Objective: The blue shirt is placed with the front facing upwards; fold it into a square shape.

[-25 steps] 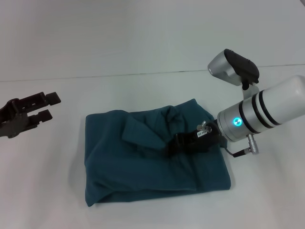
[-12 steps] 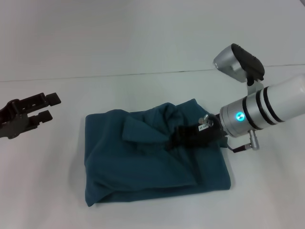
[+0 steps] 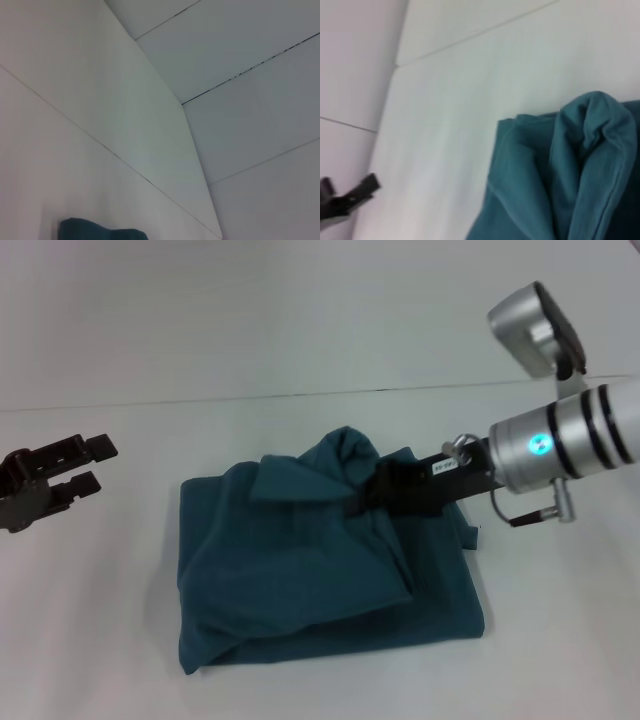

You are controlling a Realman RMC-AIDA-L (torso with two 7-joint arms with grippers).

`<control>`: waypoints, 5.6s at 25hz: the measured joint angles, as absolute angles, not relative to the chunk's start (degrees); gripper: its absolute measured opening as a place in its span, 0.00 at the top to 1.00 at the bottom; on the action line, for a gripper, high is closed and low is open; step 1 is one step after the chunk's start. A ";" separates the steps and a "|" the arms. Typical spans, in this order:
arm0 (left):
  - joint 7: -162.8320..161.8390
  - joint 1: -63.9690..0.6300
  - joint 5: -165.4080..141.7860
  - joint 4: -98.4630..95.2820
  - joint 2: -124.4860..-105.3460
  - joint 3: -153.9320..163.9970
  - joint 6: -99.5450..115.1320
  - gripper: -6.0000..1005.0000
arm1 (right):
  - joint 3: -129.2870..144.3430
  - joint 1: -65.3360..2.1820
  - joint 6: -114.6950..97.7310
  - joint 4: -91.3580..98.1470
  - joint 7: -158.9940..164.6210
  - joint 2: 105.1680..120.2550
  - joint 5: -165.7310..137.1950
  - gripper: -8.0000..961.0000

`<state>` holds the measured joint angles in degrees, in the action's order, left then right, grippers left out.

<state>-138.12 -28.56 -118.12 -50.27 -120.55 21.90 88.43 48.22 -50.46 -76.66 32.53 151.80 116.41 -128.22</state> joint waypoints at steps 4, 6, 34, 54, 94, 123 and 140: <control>-138.09 -28.56 -118.13 -50.20 -120.58 21.88 88.36 0.25 | 46.64 -50.30 -80.10 32.75 151.80 114.94 -126.81 0.92; -138.09 -28.56 -118.13 -50.18 -120.64 21.88 88.35 0.25 | 45.89 -49.94 -81.11 33.26 151.88 114.15 -126.59 0.92; -138.00 -28.52 -116.79 -48.76 -120.59 21.99 88.18 0.25 | 46.70 -46.17 -72.07 30.30 151.07 113.40 -133.19 0.89; -137.93 -28.28 -116.53 -48.17 -120.85 21.97 88.06 0.25 | 49.57 -45.58 -73.26 30.74 151.19 113.37 -134.09 0.87; -140.00 -29.20 -114.96 -48.99 -118.65 17.48 90.06 0.25 | 49.35 -51.21 -73.47 43.28 147.79 112.69 -146.59 0.10; -140.13 -28.90 -114.96 -48.69 -118.95 16.93 89.55 0.25 | 59.12 -53.68 -62.98 41.47 145.00 116.57 -152.65 0.10; -139.75 -29.37 -114.96 -47.97 -119.26 17.02 89.37 0.25 | 59.39 -55.03 -59.10 38.06 150.94 117.92 -157.60 0.10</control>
